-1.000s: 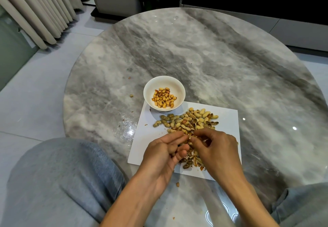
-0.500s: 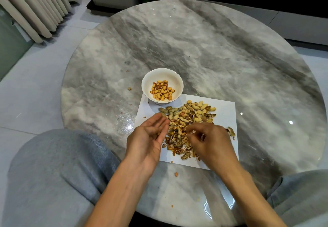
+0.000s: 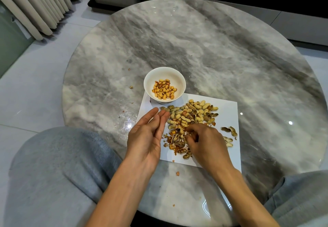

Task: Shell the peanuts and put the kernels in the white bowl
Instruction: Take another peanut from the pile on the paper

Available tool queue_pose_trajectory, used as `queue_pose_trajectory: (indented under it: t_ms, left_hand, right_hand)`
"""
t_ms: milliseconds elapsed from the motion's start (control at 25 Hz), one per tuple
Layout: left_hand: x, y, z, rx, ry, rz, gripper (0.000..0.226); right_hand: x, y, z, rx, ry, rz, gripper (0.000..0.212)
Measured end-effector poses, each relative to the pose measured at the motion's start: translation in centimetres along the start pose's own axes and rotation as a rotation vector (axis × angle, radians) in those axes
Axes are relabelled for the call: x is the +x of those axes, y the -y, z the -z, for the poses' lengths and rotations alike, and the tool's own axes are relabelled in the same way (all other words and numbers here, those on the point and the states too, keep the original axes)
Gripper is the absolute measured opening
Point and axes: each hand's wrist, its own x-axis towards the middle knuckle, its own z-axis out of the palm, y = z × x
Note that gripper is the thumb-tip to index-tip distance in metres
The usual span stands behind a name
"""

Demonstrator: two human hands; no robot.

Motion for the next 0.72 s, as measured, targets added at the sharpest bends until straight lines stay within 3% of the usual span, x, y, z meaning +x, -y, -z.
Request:
queue_pose_trajectory:
  t_ms: [160,320,480,720]
  left_hand:
    - [-0.2,0.1,-0.1,-0.026,-0.037,-0.048,0.011]
    - [0.0,0.3,0.3,0.016,-0.061,0.012,0.018]
    - [-0.1,0.3,0.3,0.042,-0.051,0.012,0.029]
    - [0.1,0.4,0.3,0.068,-0.05,-0.014,0.03]
  right_hand:
    - [-0.1,-0.1,0.6,0.04,-0.022,-0.014,0.01]
    - [-0.3,0.6,0.8,0.114,0.024,0.077,0.005]
    - [-0.5,1.4,-0.7,0.006,0.08,0.109,0.01]
    - [-0.6,2.5,-2.2,-0.147,-0.026,0.084,0.021]
